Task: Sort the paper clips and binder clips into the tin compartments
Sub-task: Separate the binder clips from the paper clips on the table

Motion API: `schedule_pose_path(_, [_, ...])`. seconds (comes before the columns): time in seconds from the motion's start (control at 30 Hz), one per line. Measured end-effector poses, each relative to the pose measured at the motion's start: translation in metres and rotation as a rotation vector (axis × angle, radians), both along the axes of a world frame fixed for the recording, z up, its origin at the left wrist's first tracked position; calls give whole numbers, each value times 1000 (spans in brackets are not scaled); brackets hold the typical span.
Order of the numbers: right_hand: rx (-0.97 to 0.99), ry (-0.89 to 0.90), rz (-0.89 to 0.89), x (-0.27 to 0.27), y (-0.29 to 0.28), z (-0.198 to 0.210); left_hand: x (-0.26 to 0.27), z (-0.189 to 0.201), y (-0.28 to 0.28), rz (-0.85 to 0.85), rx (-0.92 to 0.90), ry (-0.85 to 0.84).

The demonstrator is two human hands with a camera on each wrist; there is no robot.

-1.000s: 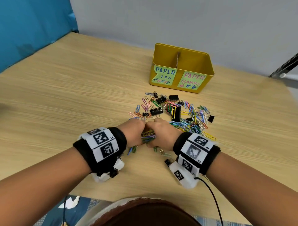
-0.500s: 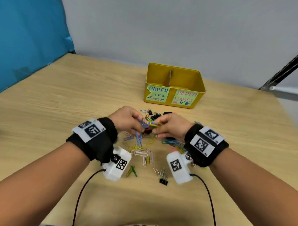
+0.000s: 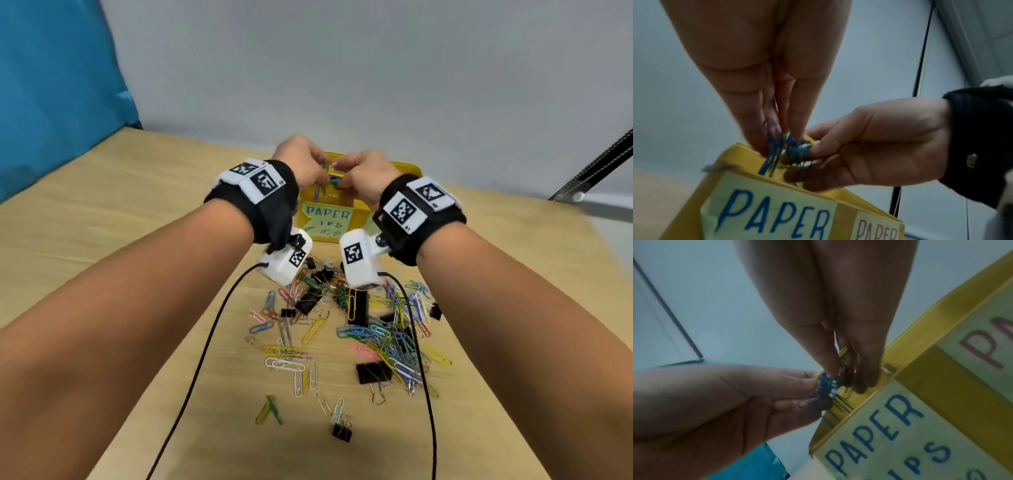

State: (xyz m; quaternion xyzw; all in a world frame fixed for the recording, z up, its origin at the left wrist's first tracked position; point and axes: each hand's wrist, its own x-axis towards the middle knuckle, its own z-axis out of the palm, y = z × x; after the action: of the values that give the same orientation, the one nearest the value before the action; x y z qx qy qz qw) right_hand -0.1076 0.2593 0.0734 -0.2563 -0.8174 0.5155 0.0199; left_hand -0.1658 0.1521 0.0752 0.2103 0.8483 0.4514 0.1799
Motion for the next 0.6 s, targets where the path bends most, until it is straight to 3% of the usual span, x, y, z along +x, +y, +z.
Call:
schedule_pose_path(0.07, [46, -44, 65, 8, 0, 1, 5, -1, -3, -55, -94, 76])
schedule_pose_path(0.17, [138, 96, 50, 31, -4, 6, 29, -3, -25, -55, -104, 249])
schedule_pose_path(0.27, [282, 162, 106, 71, -13, 6, 60, -20, -61, -170, -123, 255])
schedule_pose_path(0.43, [675, -485, 624, 137, -30, -28, 103, -54, -104, -710, -564, 95])
schedule_pose_path(0.5, [715, -554, 650, 152, -43, -37, 115, -64, -109, -763, -617, 64])
schedule_pose_path(0.6, [560, -509, 719, 165, -57, -40, 128, -75, -111, -736, -596, 63])
